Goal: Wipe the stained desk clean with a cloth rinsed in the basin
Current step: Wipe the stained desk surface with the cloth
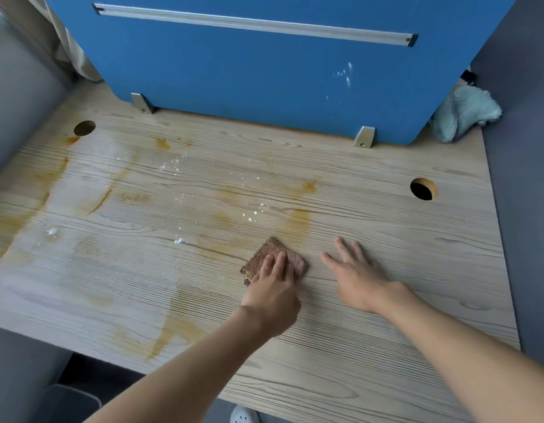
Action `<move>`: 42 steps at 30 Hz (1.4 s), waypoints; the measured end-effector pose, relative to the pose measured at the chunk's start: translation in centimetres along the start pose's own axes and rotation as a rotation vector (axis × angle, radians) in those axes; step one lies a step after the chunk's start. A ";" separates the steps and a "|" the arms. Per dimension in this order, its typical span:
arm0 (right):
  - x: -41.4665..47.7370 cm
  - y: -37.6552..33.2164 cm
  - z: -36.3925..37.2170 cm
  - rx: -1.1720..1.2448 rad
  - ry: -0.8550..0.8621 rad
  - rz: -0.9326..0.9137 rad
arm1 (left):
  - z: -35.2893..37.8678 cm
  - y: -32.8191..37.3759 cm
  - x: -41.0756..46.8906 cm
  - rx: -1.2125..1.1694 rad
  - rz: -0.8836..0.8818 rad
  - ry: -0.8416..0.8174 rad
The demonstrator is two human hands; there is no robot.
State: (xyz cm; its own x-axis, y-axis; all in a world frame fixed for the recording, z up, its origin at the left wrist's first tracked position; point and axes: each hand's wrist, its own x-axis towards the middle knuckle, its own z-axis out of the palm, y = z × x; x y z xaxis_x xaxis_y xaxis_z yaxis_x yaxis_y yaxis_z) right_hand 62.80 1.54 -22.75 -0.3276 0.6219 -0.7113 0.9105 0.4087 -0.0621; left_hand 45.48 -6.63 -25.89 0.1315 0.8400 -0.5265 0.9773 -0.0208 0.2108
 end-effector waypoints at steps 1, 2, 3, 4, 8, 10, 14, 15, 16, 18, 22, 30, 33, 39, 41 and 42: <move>0.0 0.0 0.2 0.000 -0.001 -0.001 | -0.1 -0.3 0.5 0.004 -0.025 0.000; 0.0 0.0 0.3 -0.005 0.000 0.000 | -0.3 -0.1 0.8 0.002 -0.051 0.001; 0.1 0.1 0.2 -0.014 -0.001 -0.003 | -0.3 0.3 1.0 0.001 -0.068 -0.008; 0.0 0.2 0.0 -0.022 0.000 -0.011 | -0.3 0.8 0.7 0.007 -0.063 -0.011; 0.5 1.0 -1.6 -0.043 0.106 -0.065 | 0.0 0.2 0.3 -0.017 -0.021 -0.033; 1.0 1.4 -1.9 -0.014 0.091 -0.042 | -0.1 -0.7 1.0 0.001 -0.025 0.011; 1.7 1.1 -1.9 -0.038 0.021 -0.027 | -0.9 1.4 0.9 -0.029 -0.103 -0.013; 1.8 0.9 -2.0 -0.054 0.018 -0.021 | -0.7 1.9 0.6 -0.017 -0.095 -0.005; 1.8 0.7 -2.1 -0.070 0.019 -0.016 | -0.6 2.0 0.5 0.010 -0.073 -0.009; 1.9 0.4 -2.3 -0.091 0.012 -0.010 | -0.5 1.0 0.7 0.038 -0.043 -0.011; 1.8 0.5 -2.2 -0.101 0.009 -0.008 | -2.7 -0.1 1.4 0.006 -0.099 -0.023; 1.9 0.1 -3.0 -0.098 -0.033 -0.005 | -3.0 1.0 1.2 0.067 -0.048 -0.084; 1.8 0.0 -3.3 -0.080 -0.043 -0.014 | -3.9 -0.1 2.0 0.077 -0.080 -0.070; 2.1 0.3 -4.0 -0.088 -0.023 -0.021 | -3.7 2.3 1.0 0.088 -0.029 -0.111; 2.4 0.8 -5.1 -0.122 0.065 -0.040 | -3.6 1.4 1.7 0.040 -0.033 -0.102; 2.6 1.1 -5.5 -0.128 0.102 -0.036 | -3.9 0.9 2.3 0.030 -0.044 -0.090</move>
State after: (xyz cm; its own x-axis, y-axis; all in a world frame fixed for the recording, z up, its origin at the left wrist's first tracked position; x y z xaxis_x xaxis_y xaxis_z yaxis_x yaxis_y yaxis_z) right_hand 61.52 7.25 -20.81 -0.3890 0.6676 -0.6348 0.8604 0.5096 0.0087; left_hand 45.97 -2.64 -23.71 0.1010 0.7886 -0.6065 0.9868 -0.0018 0.1619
